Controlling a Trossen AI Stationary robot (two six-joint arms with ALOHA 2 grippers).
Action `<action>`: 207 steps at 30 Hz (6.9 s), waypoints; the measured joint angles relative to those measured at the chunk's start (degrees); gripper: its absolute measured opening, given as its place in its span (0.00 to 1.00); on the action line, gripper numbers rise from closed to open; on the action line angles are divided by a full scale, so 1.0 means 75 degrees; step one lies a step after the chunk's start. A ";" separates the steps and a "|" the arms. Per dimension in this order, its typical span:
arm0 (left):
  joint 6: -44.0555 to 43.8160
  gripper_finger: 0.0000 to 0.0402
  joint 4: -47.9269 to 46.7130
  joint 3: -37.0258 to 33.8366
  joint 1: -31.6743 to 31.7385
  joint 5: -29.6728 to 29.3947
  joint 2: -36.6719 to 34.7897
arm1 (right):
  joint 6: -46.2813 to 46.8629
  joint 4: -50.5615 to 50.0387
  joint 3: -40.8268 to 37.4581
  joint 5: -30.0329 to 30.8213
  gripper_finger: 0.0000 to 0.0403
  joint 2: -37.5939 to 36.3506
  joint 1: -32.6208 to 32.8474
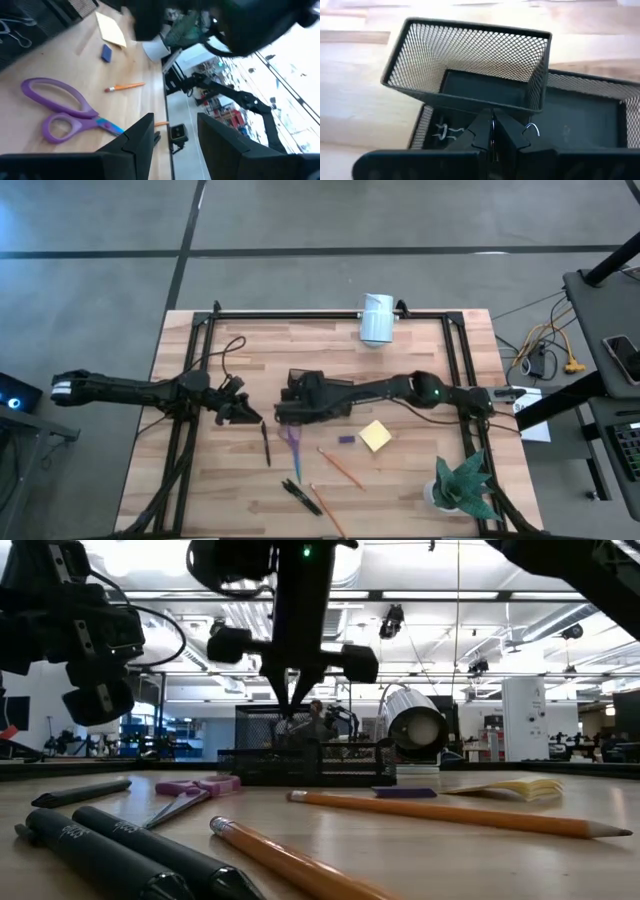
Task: Pick and place office supplies into organizer
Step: Put the black binder clip into the black desk organizer, then put the blue eraser into the desk organizer
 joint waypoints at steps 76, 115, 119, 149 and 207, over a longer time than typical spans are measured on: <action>0.0289 0.33 -0.0017 0.0003 0.0003 0.0122 -0.0120 | -0.8783 -0.1124 -0.0977 -0.3855 0.51 -0.0525 0.1880; 0.0420 0.33 -0.0038 0.0003 0.0006 -0.0811 0.0192 | -1.0471 0.1892 -0.5541 -0.4667 0.45 -0.2909 0.1133; 0.0422 0.33 -0.0038 0.0001 0.0006 -0.1327 0.0275 | -1.0723 0.2557 -0.5872 -0.4710 0.45 -0.2918 0.1083; 0.0414 0.33 -0.0024 0.0000 0.0006 -0.1493 0.0751 | -1.1109 0.3368 -0.6310 -0.5582 0.39 -0.2792 0.0577; 0.0417 0.33 -0.0028 0.0038 0.0006 -0.1491 0.0705 | -1.0719 0.2638 -0.1303 -0.3673 0.24 -0.0527 -0.0710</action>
